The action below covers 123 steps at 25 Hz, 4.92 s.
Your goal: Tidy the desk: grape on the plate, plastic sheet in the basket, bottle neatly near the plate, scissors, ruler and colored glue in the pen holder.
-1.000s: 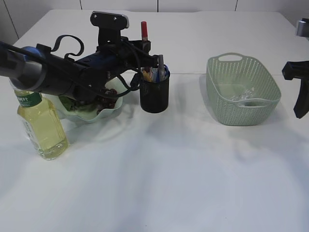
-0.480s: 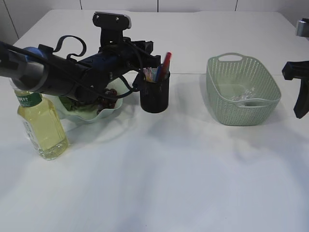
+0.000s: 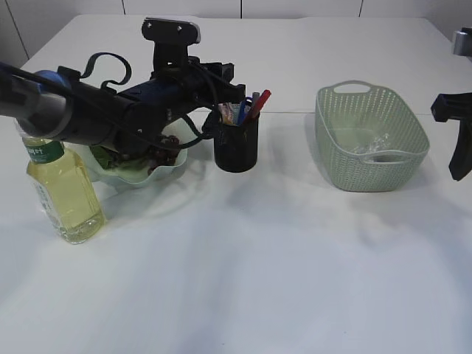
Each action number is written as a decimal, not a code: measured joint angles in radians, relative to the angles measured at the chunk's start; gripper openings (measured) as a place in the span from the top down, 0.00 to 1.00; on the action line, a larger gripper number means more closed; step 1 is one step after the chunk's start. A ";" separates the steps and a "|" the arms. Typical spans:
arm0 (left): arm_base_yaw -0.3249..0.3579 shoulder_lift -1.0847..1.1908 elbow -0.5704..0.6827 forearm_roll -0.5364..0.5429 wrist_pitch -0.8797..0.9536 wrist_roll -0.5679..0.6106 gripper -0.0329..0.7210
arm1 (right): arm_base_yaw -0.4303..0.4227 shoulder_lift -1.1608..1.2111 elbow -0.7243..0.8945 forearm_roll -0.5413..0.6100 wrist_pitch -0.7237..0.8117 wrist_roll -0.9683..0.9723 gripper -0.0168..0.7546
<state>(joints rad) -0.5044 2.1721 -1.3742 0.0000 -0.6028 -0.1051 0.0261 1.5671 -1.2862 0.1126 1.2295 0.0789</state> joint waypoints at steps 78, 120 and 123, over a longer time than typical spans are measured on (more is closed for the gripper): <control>-0.143 -1.784 0.460 -0.022 1.421 0.057 0.40 | 0.225 -1.202 0.390 0.099 0.032 -0.261 0.34; -0.143 -2.161 0.846 0.000 1.700 0.160 0.49 | 0.227 -1.587 0.782 0.067 -0.061 -0.367 0.34; -0.143 -2.161 0.848 0.000 1.700 0.158 0.49 | 0.227 -1.587 0.782 0.067 -0.061 -0.367 0.34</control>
<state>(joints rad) -0.6469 0.0107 -0.5257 0.0000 1.0969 0.0528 0.2526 -0.0203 -0.5042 0.1792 1.1688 -0.2881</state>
